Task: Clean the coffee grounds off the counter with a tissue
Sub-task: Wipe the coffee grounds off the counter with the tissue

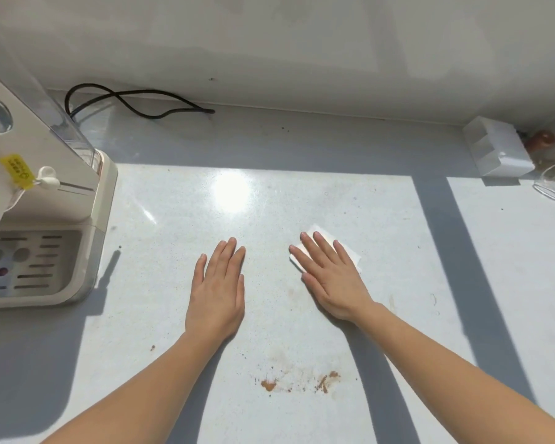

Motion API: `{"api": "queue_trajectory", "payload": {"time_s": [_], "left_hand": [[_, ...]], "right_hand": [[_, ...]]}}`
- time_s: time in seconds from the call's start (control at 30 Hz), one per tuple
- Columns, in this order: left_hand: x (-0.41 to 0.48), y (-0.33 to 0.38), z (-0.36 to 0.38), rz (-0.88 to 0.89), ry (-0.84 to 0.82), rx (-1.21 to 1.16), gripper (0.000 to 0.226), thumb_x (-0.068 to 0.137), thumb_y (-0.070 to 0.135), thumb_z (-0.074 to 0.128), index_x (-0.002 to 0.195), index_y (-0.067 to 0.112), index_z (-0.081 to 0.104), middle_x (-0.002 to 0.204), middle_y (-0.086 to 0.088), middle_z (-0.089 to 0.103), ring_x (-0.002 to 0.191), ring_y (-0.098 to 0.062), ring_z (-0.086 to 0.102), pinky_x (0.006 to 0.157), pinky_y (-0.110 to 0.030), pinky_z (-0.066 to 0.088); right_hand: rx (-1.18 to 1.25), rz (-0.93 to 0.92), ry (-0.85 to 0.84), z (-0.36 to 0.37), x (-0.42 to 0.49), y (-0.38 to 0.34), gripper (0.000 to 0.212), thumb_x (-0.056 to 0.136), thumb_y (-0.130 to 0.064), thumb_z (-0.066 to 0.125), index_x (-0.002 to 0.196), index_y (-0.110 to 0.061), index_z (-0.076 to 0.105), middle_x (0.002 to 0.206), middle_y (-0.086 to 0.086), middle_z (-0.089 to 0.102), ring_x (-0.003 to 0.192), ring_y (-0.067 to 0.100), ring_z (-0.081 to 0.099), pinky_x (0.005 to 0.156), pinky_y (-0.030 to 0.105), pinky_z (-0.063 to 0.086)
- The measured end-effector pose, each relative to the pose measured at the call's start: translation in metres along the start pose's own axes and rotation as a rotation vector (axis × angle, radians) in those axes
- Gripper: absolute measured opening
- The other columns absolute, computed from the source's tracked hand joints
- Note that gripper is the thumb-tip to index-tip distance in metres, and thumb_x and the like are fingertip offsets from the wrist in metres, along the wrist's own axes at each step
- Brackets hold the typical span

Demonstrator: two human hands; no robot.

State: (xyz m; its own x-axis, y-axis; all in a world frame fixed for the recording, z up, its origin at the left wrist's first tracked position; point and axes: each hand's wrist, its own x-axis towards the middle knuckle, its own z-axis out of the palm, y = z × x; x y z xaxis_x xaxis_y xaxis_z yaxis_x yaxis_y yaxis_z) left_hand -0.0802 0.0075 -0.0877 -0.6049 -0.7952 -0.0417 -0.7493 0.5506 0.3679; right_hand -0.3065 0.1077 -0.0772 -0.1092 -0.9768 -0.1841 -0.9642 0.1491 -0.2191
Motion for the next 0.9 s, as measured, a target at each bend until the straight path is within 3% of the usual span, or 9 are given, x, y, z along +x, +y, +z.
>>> {"api": "queue_trajectory", "payload": {"time_s": [0.1, 0.23, 0.3, 0.47, 0.5, 0.67, 0.73, 0.8, 0.9], "left_hand": [[0.000, 0.000, 0.001, -0.002, -0.001, -0.008, 0.051, 0.096, 0.025, 0.028, 0.147, 0.019, 0.028, 0.158, 0.003, 0.020, 0.146, -0.012, 0.012, 0.120, -0.040, 0.007], [0.000, -0.001, 0.000, -0.002, 0.001, 0.000, 0.051, 0.096, 0.024, 0.029, 0.146, 0.019, 0.029, 0.158, 0.002, 0.021, 0.146, -0.012, 0.013, 0.120, -0.040, 0.007], [0.000, 0.000, 0.000, -0.002, 0.002, -0.007, 0.050, 0.097, 0.022, 0.031, 0.146, 0.018, 0.029, 0.158, 0.002, 0.021, 0.146, -0.012, 0.012, 0.120, -0.039, 0.006], [-0.001, 0.001, -0.002, 0.001, -0.001, -0.015, 0.050, 0.097, 0.021, 0.034, 0.146, 0.018, 0.028, 0.158, 0.001, 0.020, 0.146, -0.012, 0.011, 0.120, -0.039, 0.004], [-0.001, 0.001, -0.002, 0.002, -0.006, -0.018, 0.050, 0.097, 0.021, 0.033, 0.146, 0.018, 0.028, 0.158, 0.001, 0.021, 0.146, -0.013, 0.012, 0.120, -0.039, 0.004], [0.000, 0.002, -0.002, 0.007, 0.000, -0.043, 0.048, 0.097, 0.018, 0.036, 0.145, 0.016, 0.031, 0.157, 0.000, 0.023, 0.146, -0.014, 0.014, 0.120, -0.040, 0.006], [-0.001, 0.001, -0.002, 0.008, 0.001, -0.050, 0.048, 0.097, 0.018, 0.037, 0.145, 0.017, 0.031, 0.157, 0.000, 0.023, 0.146, -0.013, 0.013, 0.120, -0.040, 0.005], [0.000, 0.000, -0.001, 0.005, 0.007, -0.052, 0.048, 0.096, 0.018, 0.036, 0.144, 0.017, 0.031, 0.157, 0.000, 0.024, 0.146, -0.013, 0.013, 0.120, -0.040, 0.006], [0.000, 0.001, 0.001, 0.011, 0.013, -0.039, 0.048, 0.096, 0.018, 0.036, 0.143, 0.016, 0.031, 0.156, -0.002, 0.025, 0.146, -0.015, 0.014, 0.119, -0.041, 0.007]], "right_hand": [[0.098, 0.267, 0.055, -0.014, 0.028, 0.012, 0.050, 0.101, -0.044, 0.015, 0.150, -0.038, 0.006, 0.161, -0.008, -0.005, 0.148, 0.013, -0.013, 0.120, 0.041, -0.008], [0.029, 0.041, -0.024, 0.005, -0.020, -0.005, 0.055, 0.098, -0.055, 0.007, 0.150, -0.040, 0.000, 0.161, -0.008, -0.010, 0.147, 0.014, -0.016, 0.118, 0.040, -0.012], [-0.010, 0.035, -0.027, 0.007, -0.049, 0.013, 0.057, 0.098, -0.058, 0.007, 0.151, -0.039, 0.001, 0.162, -0.009, -0.008, 0.148, 0.014, -0.012, 0.118, 0.041, -0.009], [0.068, 0.659, 0.063, -0.010, -0.092, 0.075, 0.075, 0.086, -0.062, -0.001, 0.152, -0.026, 0.000, 0.162, 0.000, -0.007, 0.148, 0.016, -0.013, 0.120, 0.046, -0.002], [0.086, 0.708, 0.072, -0.009, -0.098, 0.071, 0.076, 0.086, -0.062, -0.002, 0.152, -0.025, -0.001, 0.162, 0.002, -0.007, 0.148, 0.018, -0.013, 0.120, 0.047, -0.002], [0.079, 0.313, -0.056, 0.027, -0.164, 0.008, 0.065, 0.096, -0.060, 0.014, 0.153, -0.031, 0.000, 0.162, -0.005, -0.009, 0.149, 0.018, -0.011, 0.117, 0.042, -0.007], [0.050, 0.301, -0.057, 0.023, -0.190, 0.023, 0.064, 0.096, -0.060, 0.016, 0.152, -0.032, 0.003, 0.162, -0.007, -0.008, 0.149, 0.018, -0.009, 0.118, 0.040, -0.008], [0.025, 0.497, -0.029, 0.016, -0.199, 0.055, 0.064, 0.096, -0.057, 0.017, 0.153, -0.031, 0.000, 0.162, -0.004, -0.009, 0.148, 0.017, -0.011, 0.119, 0.041, -0.008], [0.026, 0.946, 0.084, 0.004, -0.171, 0.081, 0.062, 0.098, -0.041, 0.025, 0.152, -0.018, 0.008, 0.162, 0.011, 0.005, 0.148, 0.028, 0.000, 0.118, 0.055, 0.009]]}}
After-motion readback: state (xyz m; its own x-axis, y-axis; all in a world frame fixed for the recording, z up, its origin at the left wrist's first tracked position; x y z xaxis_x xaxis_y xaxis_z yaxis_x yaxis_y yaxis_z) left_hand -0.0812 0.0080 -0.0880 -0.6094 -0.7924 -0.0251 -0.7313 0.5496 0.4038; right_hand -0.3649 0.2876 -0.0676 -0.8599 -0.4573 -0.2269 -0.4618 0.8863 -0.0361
